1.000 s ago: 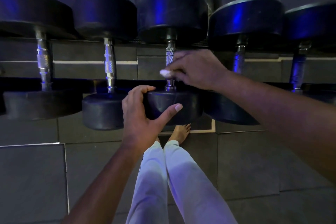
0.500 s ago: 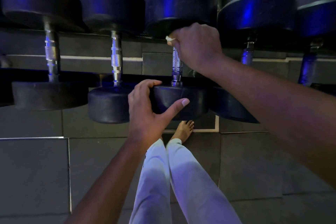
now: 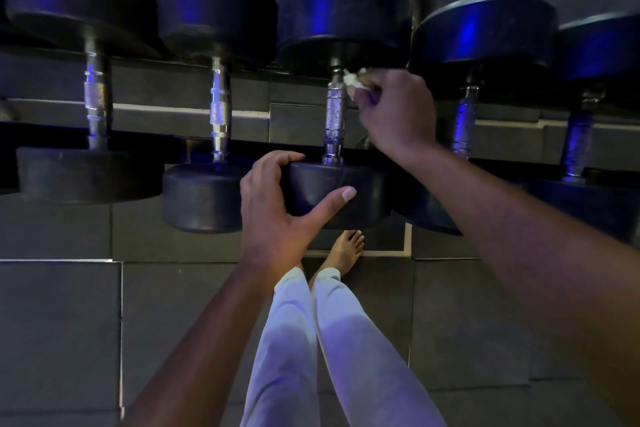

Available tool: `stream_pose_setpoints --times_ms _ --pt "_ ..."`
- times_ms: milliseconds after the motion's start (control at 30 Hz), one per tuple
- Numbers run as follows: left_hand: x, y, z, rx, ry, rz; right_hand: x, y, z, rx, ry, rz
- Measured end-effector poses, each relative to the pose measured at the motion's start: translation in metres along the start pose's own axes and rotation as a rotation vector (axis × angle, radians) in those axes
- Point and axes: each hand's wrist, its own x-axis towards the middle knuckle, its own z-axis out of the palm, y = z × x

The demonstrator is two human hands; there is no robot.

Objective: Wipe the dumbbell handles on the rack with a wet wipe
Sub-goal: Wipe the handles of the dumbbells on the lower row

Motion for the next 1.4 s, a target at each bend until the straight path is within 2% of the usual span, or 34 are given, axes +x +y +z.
stream_pose_setpoints --times_ms 100,167,233,367,533,700,767,867,1067,1200,1400 --pt "-0.001 0.001 0.001 -0.001 0.017 0.002 0.002 0.006 0.005 0.543 -0.137 0.366" --pt "-0.001 0.001 0.001 0.003 0.019 0.004 0.009 -0.001 0.008 0.893 -0.189 0.526" --pt "0.0 0.001 0.001 0.005 0.013 0.003 0.017 -0.011 0.009 1.026 -0.203 0.639" --pt "0.0 -0.001 0.001 0.01 0.006 0.01 0.025 -0.014 0.01 1.088 -0.263 0.767" --pt "0.001 0.002 0.001 0.008 0.005 0.003 0.018 -0.01 0.008 1.009 -0.314 0.664" --pt "0.001 0.0 0.001 0.015 0.012 0.015 0.029 0.002 0.009 1.062 -0.233 0.668" --pt "0.001 0.0 0.002 0.016 0.016 0.012 0.037 0.001 0.015 0.987 -0.228 0.669" --pt "0.001 -0.001 0.002 0.014 0.012 0.012 0.04 0.003 0.018 0.868 -0.326 0.673" --pt "0.0 -0.002 0.003 0.011 0.018 0.017 0.029 0.026 0.018 0.652 -0.637 0.441" --pt "0.001 -0.001 0.003 0.019 0.021 0.015 0.022 0.042 0.025 0.611 -0.795 0.374" --pt "0.001 -0.001 0.004 0.021 0.039 0.016 0.014 0.042 0.014 0.369 -0.869 0.23"
